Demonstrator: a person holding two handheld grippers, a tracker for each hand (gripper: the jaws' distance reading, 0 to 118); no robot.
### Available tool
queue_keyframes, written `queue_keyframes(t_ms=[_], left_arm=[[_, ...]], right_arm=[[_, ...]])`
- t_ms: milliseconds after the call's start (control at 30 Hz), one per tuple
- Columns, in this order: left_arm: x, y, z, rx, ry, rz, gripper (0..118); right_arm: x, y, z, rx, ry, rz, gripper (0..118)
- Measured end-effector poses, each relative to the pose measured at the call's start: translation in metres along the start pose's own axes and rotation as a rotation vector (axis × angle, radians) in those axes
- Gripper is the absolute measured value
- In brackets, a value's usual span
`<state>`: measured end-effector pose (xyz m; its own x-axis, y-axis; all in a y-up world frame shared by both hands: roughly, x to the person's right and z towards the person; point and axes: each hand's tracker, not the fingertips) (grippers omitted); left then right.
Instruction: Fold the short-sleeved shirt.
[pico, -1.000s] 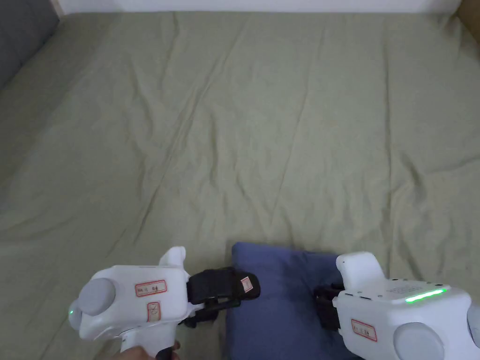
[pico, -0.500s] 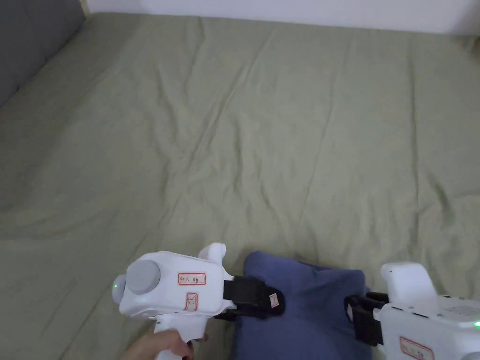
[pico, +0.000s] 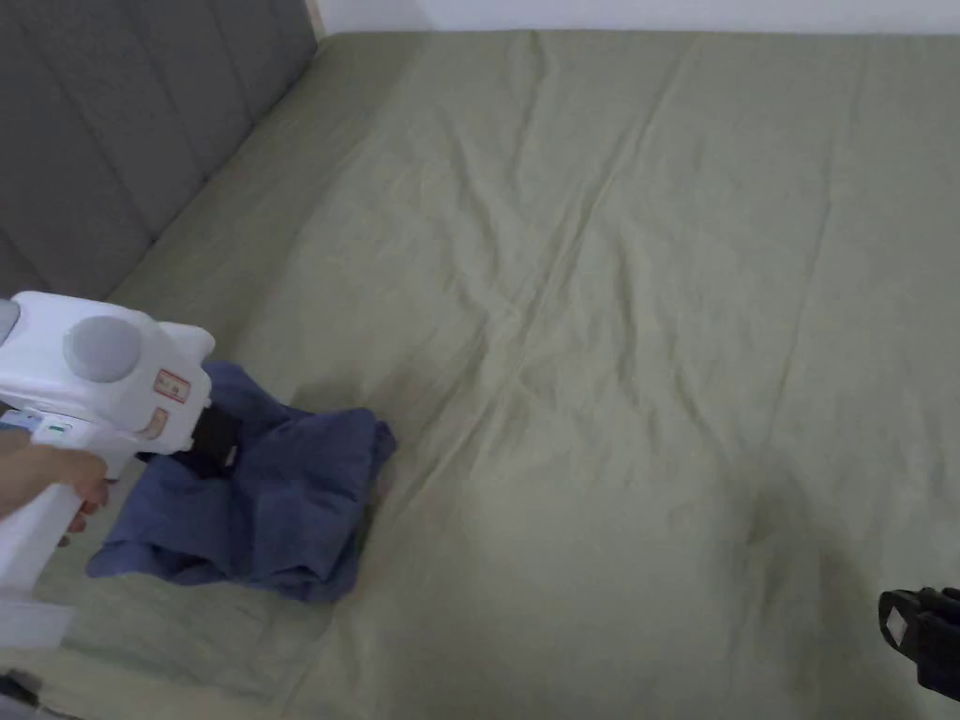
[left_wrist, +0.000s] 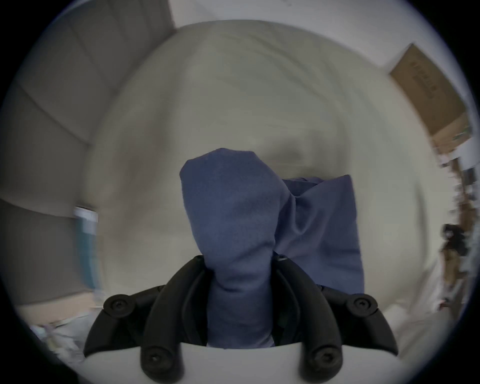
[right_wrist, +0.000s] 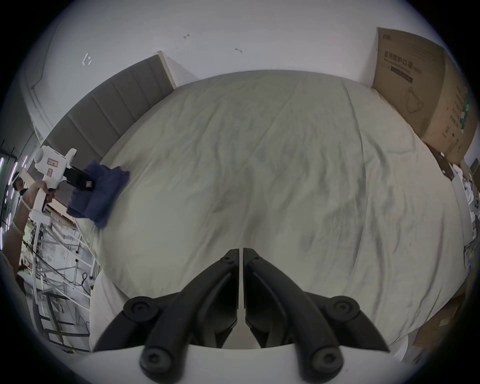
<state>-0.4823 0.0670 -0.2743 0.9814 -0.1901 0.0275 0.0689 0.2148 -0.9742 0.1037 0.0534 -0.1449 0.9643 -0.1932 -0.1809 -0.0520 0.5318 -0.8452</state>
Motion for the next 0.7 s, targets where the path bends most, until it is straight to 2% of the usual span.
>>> queue_keyframes(t_ms=[133, 167, 200, 233, 267, 300, 333, 500, 533, 567, 600, 633, 700], left_arm=[[-0.028, 0.012, -0.015, -0.080, 0.270, -0.120, 32], [-0.032, 0.010, -0.016, -0.062, 0.266, -0.118, 39], [-0.036, 0.010, -0.017, -0.054, 0.243, -0.096, 56], [-0.040, 0.009, -0.016, -0.036, 0.230, -0.036, 85], [-0.042, 0.008, -0.017, -0.030, 0.220, 0.003, 102], [-0.043, 0.006, -0.014, -0.012, 0.206, 0.040, 106], [-0.043, 0.004, -0.008, 0.029, 0.200, 0.081, 101], [-0.041, -0.002, 0.030, 0.123, 0.131, 0.163, 98], [-0.033, -0.006, 0.041, 0.162, 0.101, 0.197, 81], [-0.026, -0.010, 0.052, 0.199, 0.064, 0.227, 54], [-0.016, -0.015, 0.061, 0.222, 0.003, 0.260, 22], [-0.004, -0.020, 0.069, 0.245, -0.053, 0.284, 4], [0.030, -0.034, 0.089, 0.296, -0.159, 0.296, 3]], right_arm=[[-0.005, 0.000, -0.005, -0.021, -0.030, 0.018, 4], [-0.005, -0.001, -0.007, -0.026, -0.033, 0.030, 4], [-0.006, 0.000, -0.009, -0.031, -0.047, 0.033, 4], [-0.006, 0.000, -0.012, -0.038, -0.052, 0.027, 4], [-0.005, 0.000, -0.013, -0.043, -0.045, 0.020, 4], [-0.005, 0.000, -0.013, -0.046, -0.034, 0.011, 4], [-0.006, 0.001, -0.012, -0.043, -0.029, 0.006, 4], [-0.006, 0.002, -0.004, -0.026, -0.026, 0.017, 4], [-0.005, 0.002, -0.001, -0.011, -0.020, 0.008, 4], [-0.004, 0.002, 0.002, -0.002, -0.012, -0.004, 4], [0.000, 0.001, 0.006, 0.007, -0.004, -0.018, 4], [0.001, 0.000, 0.010, 0.016, 0.003, -0.026, 4], [0.002, -0.001, 0.019, 0.033, 0.006, -0.029, 4]])
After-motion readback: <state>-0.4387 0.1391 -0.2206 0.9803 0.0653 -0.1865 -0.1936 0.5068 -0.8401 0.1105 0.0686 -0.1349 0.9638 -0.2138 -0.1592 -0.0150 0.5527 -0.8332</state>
